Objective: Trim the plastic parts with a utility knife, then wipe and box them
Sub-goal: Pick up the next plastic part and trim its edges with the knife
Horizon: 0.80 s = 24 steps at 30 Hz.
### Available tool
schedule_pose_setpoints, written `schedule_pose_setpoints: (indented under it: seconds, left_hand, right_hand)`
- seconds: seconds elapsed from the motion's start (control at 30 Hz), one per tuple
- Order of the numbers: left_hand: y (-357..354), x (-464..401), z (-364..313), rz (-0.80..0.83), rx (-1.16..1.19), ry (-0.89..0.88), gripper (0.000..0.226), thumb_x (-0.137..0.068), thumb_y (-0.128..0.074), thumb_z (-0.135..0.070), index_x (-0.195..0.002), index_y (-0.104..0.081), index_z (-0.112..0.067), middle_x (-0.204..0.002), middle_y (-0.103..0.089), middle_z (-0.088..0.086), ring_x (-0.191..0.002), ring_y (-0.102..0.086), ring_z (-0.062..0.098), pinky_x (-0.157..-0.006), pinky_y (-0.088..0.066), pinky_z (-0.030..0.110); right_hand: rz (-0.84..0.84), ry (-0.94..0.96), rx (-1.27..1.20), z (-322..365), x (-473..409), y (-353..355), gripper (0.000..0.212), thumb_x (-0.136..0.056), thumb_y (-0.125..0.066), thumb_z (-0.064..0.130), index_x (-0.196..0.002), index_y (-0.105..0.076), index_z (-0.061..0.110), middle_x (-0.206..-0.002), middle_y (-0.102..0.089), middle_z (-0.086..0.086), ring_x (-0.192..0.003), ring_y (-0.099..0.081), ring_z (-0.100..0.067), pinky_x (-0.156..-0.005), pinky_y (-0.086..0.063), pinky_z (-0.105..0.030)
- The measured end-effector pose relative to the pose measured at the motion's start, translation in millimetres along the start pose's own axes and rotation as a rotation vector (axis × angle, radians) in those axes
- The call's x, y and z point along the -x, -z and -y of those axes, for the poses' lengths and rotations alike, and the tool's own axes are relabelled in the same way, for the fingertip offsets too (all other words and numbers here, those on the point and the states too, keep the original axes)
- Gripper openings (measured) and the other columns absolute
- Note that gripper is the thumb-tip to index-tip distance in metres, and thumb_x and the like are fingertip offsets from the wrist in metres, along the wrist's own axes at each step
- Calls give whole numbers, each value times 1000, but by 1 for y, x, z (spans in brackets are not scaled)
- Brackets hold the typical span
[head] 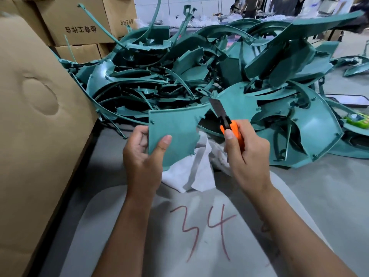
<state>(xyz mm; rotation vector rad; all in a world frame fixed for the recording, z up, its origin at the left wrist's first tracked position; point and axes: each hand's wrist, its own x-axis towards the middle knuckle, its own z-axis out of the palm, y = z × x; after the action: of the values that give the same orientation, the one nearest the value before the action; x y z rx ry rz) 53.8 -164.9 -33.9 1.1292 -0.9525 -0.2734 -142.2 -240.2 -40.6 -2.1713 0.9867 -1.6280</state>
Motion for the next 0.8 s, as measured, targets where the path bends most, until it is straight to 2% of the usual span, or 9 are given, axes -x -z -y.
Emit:
schedule_pose_setpoints:
  seconds: [0.1,0.2,0.27,0.37,0.43,0.53,0.6,0.7,0.8]
  left_hand:
    - [-4,5,-4,19,-201,-184,19,-89,-76,-8,-90,-64,-22,-86,-75,-6,-81,-73,14,-69,-60,33]
    - [-8,7,-5,55,-268,-317,32,-79,-72,14,-87,-65,-16,-98,-77,-10,-99,-73,13,-85,-57,33]
    - [-13,10,-6,56,-301,-332,50,-76,-70,21,-85,-61,-27,-98,-74,-22,-99,-70,3,-85,-54,24]
    - [-15,12,-4,55,-401,-329,60,-80,-75,12,-80,-51,-44,-83,-62,-34,-81,-60,-9,-71,-40,7]
    - [-14,12,0,26,-413,-356,58,-79,-74,13,-81,-53,-41,-84,-64,-31,-84,-62,-8,-73,-42,8]
    - [-9,10,4,-17,-323,-413,51,-71,-63,23,-89,-66,-25,-103,-76,-13,-103,-72,9,-86,-55,26]
    - [-5,6,6,-47,-290,-422,56,-72,-60,24,-92,-66,-27,-106,-77,-5,-106,-73,15,-88,-56,31]
    - [1,2,12,-97,-289,-396,42,-78,-67,21,-86,-61,-19,-107,-77,-13,-106,-73,13,-89,-56,30]
    - [-1,2,10,-113,-320,-378,30,-80,-70,16,-84,-60,-13,-107,-73,-25,-103,-72,6,-85,-54,21]
  right_hand:
    - [-2,80,-19,11,4,-4,26,-109,-45,30,-97,-57,12,-63,-45,9,-54,-43,-10,-54,-34,-21]
    - [89,117,-57,20,7,-10,27,-109,-44,33,-93,-54,13,-62,-37,16,-53,-42,-3,-53,-29,-15]
    - [152,130,-81,24,8,-14,24,-109,-43,35,-92,-49,19,-62,-37,16,-53,-42,-5,-53,-30,-17]
    - [211,141,-114,29,11,-18,21,-110,-41,39,-95,-46,25,-65,-40,13,-57,-45,-11,-54,-35,-26]
    - [210,139,-111,30,11,-18,20,-111,-42,38,-94,-44,27,-65,-39,14,-56,-44,-12,-54,-35,-26]
    - [165,99,-39,21,7,-14,22,-110,-45,35,-90,-42,26,-61,-36,12,-53,-41,-14,-52,-30,-24]
    - [128,15,53,12,4,-11,24,-109,-44,38,-89,-43,24,-58,-39,9,-51,-41,-14,-52,-29,-28]
    - [74,-151,141,-1,2,-8,28,-109,-45,38,-87,-43,21,-56,-41,6,-51,-41,-17,-54,-26,-38]
    - [62,-68,95,4,3,-8,27,-110,-42,36,-89,-46,19,-57,-40,10,-50,-41,-14,-52,-30,-32]
